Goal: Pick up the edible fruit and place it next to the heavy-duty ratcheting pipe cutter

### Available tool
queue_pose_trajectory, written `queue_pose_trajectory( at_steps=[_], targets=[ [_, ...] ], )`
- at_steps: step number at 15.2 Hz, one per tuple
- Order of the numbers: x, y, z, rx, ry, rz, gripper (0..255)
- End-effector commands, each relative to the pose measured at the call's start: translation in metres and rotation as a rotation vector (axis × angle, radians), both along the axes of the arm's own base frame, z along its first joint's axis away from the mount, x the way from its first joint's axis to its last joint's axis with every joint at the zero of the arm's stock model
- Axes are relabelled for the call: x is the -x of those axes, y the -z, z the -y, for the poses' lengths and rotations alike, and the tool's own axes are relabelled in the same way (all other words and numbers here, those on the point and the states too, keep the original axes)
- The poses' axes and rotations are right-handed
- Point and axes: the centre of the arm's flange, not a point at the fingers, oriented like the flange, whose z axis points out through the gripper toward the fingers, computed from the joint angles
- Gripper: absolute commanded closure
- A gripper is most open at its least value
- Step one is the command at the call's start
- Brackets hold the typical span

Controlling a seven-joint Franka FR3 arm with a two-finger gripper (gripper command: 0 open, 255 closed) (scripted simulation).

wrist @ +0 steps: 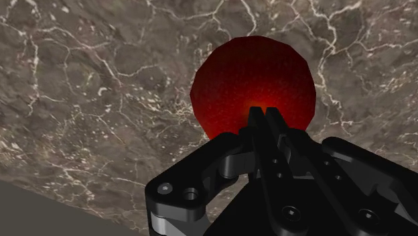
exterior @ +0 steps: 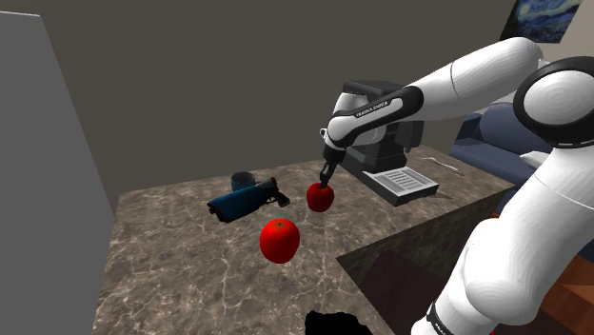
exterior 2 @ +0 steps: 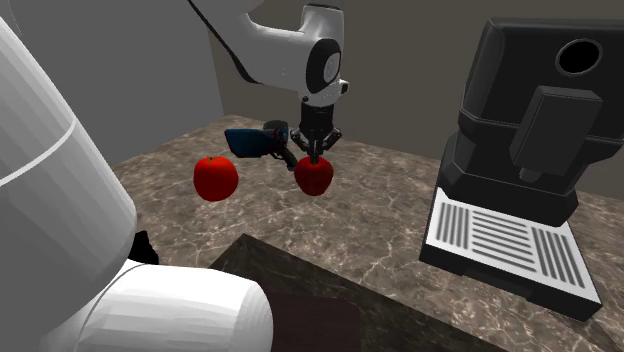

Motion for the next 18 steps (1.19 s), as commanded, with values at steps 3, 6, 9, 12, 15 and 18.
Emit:
queue_pose_trajectory(
  at_steps=[3,6,9,12,15,18],
  targets=[
    [0.000,0.000,0.000,0.000,0.000,0.000,255],
    [0.000,-0.016,0.000,0.000,0.000,0.000,255],
    [0.000,-0.032,0.000,0.000,0.000,0.000,255],
    [0.000,-0.047,0.000,0.000,0.000,0.000,255],
    [0.000,-0.063,0.000,0.000,0.000,0.000,255],
    [0.000,-0.079,0.000,0.000,0.000,0.000,255]
  ],
)
